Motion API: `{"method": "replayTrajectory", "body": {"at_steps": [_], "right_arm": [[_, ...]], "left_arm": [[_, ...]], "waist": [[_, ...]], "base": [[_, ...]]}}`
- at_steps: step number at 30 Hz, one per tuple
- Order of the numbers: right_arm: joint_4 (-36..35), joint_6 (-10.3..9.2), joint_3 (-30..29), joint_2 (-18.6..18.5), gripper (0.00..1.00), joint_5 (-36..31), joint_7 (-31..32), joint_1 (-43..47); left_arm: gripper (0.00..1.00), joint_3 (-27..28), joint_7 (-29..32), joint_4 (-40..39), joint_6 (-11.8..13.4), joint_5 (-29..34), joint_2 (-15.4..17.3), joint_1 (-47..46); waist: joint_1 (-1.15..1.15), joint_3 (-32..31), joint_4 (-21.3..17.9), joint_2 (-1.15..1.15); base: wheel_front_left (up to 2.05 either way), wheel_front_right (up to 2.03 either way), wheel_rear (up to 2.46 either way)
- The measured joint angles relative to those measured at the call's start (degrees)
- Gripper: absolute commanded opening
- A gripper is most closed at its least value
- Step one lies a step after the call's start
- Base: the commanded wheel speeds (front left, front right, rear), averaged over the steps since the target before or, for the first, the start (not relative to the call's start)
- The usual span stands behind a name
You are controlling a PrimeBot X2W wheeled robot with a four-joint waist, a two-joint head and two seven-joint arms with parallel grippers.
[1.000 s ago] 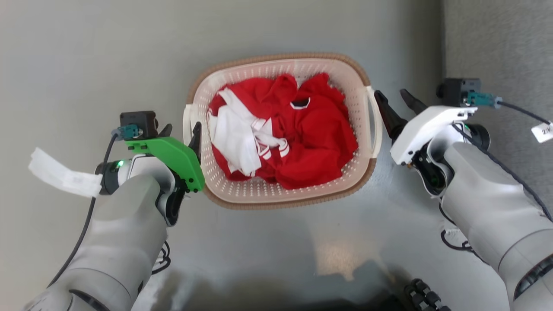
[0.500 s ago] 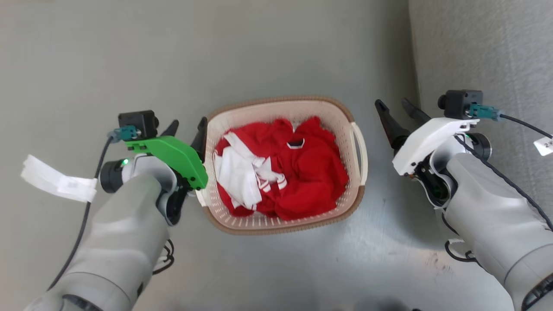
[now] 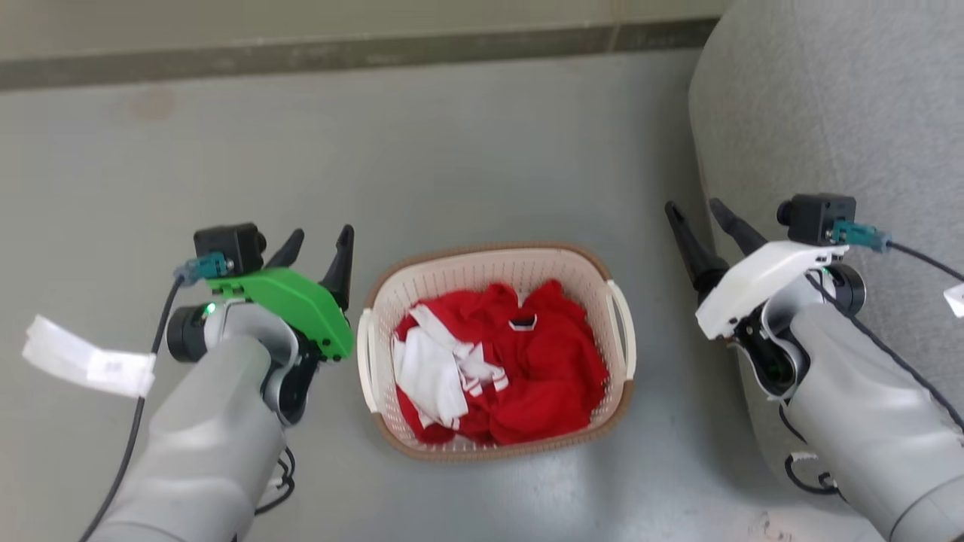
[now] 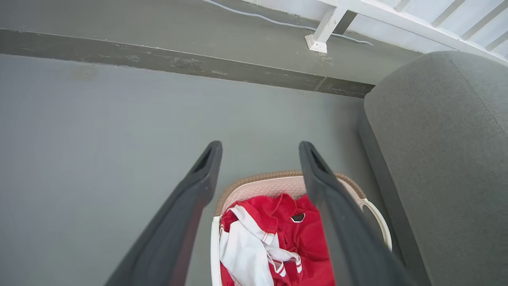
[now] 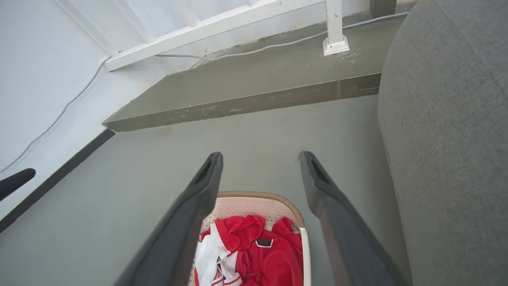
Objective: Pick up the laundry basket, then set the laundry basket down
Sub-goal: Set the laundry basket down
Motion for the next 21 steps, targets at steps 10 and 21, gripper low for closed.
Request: {"method": "replayTrajectory", "body": {"at_steps": [10,21], "right_arm": [[-4.82,0.0,-5.03,-0.19,1.0,-4.09,0.0,7.67],[-11.58,-0.76,-10.16,-0.56,1.0,-8.57,-0.01,12.11]], "left_arm": [[1.0,7.43,-0.01,-9.45,1.53,5.99,1.29,8.44],[1.0,11.61,-0.01,-17.9,3.56,12.14,1.6,15.12]], "waist": [[0.0,-8.54,0.25,0.0],[0.0,-13.53,0.3,0.0]], "base": [[0.0,0.0,0.0],[0.0,0.0,0.0]]}}
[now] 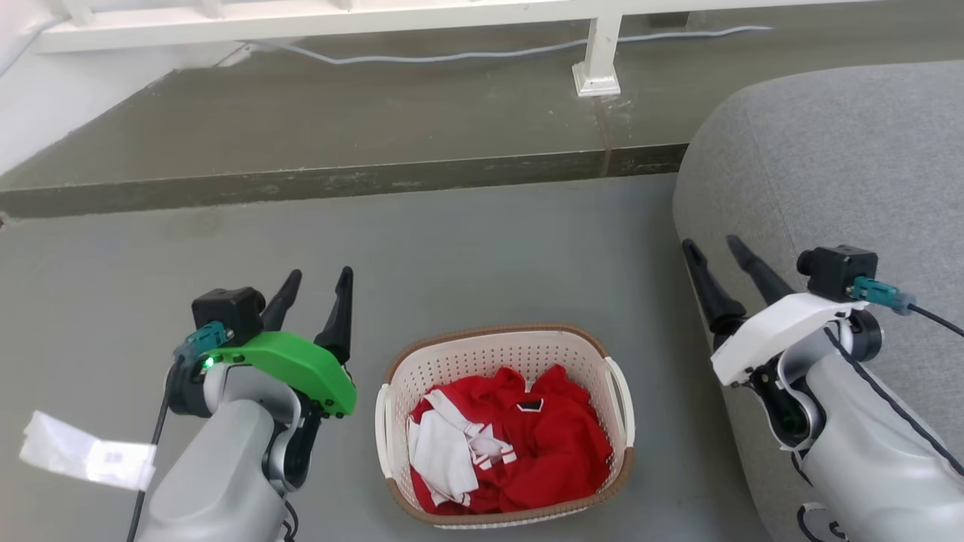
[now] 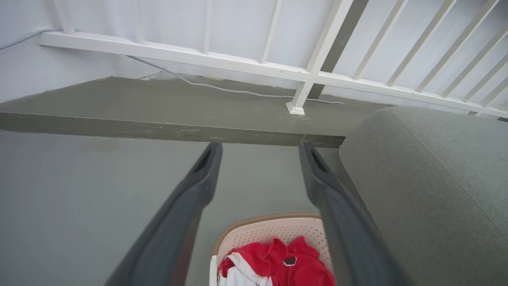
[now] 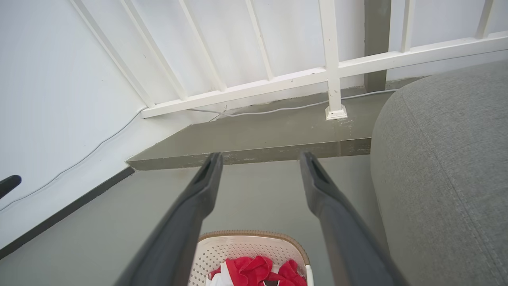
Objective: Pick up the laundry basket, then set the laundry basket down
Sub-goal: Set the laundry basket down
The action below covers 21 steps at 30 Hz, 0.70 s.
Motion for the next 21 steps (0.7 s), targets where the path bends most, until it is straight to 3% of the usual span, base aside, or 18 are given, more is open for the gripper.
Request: {"method": "replayTrajectory", "body": {"at_steps": [9,21], "right_arm": [[-5.98,-2.92,-6.11,-0.36,1.0,-4.23,0.0,3.33],[-10.78,-3.46,-9.9,-0.38,1.0,-8.62,-0.07,7.47]], "left_arm": [[1.0,4.72,0.0,-8.31,2.49,5.56,0.57,4.82],[1.0,10.56,0.0,-16.53,3.52,9.89,0.23,11.12]], "waist": [[0.0,-0.82,-0.06,0.0],[0.0,-1.12,0.09,0.0]], "base": [[0.0,0.0,0.0],[0.0,0.0,0.0]]}}
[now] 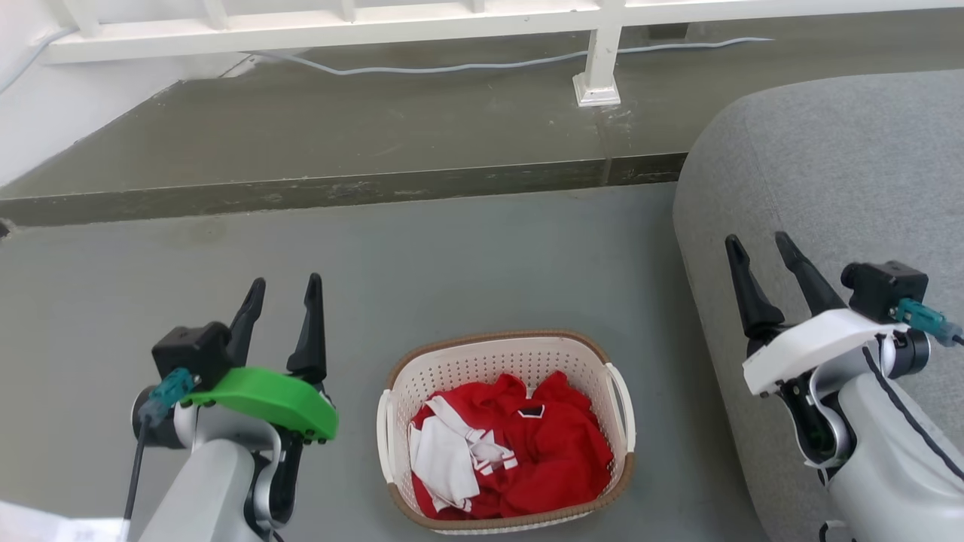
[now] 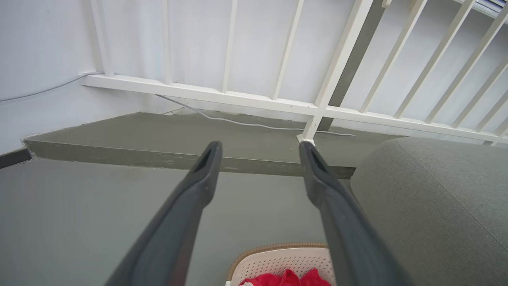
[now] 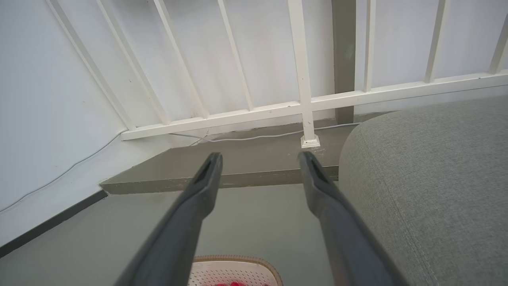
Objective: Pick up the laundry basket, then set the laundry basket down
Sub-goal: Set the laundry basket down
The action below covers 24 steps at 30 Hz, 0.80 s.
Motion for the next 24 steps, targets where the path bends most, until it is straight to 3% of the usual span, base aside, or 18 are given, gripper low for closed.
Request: {"method": "replayTrajectory", "body": {"at_steps": [24], "right_arm": [[-3.14,0.59,-4.15,2.12,1.0,-4.56,0.0,4.87]], "left_arm": [[1.0,4.05,0.0,-6.03,-0.13,6.13,-1.86,7.36]], "waist": [[0.0,-0.38,-0.13,0.0]], "base": [[0.0,0.0,0.0]]}}
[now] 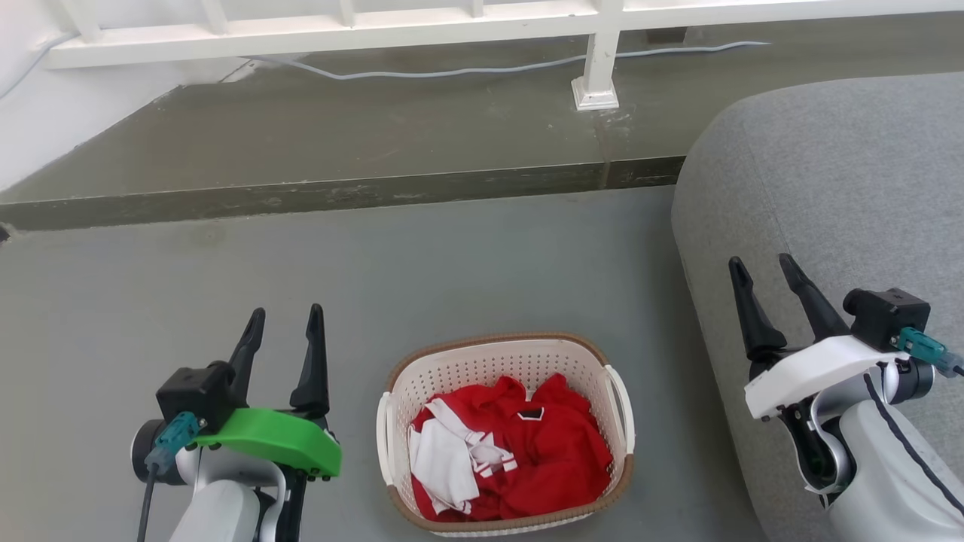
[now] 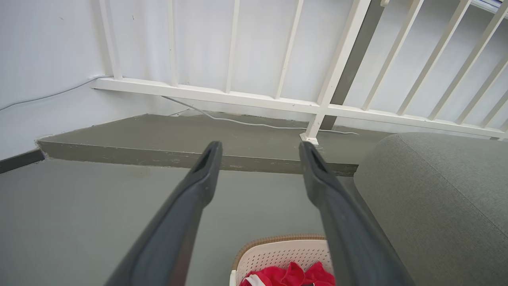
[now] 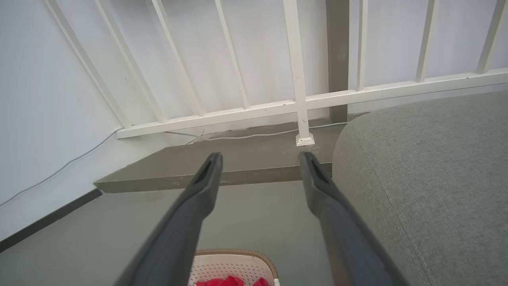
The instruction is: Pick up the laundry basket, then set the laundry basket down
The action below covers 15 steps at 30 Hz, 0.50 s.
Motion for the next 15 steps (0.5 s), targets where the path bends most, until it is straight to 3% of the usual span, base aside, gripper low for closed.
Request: {"method": "replayTrajectory", "body": {"at_steps": [15], "right_arm": [[-0.71,0.51,-2.21,1.13,1.0,-2.31,0.0,0.86]], "left_arm": [[1.0,1.82,0.0,-1.94,-1.07,2.58,-0.69,1.22]], "waist": [[0.0,0.38,0.0,0.0]], "base": [[0.0,0.0,0.0]]}}
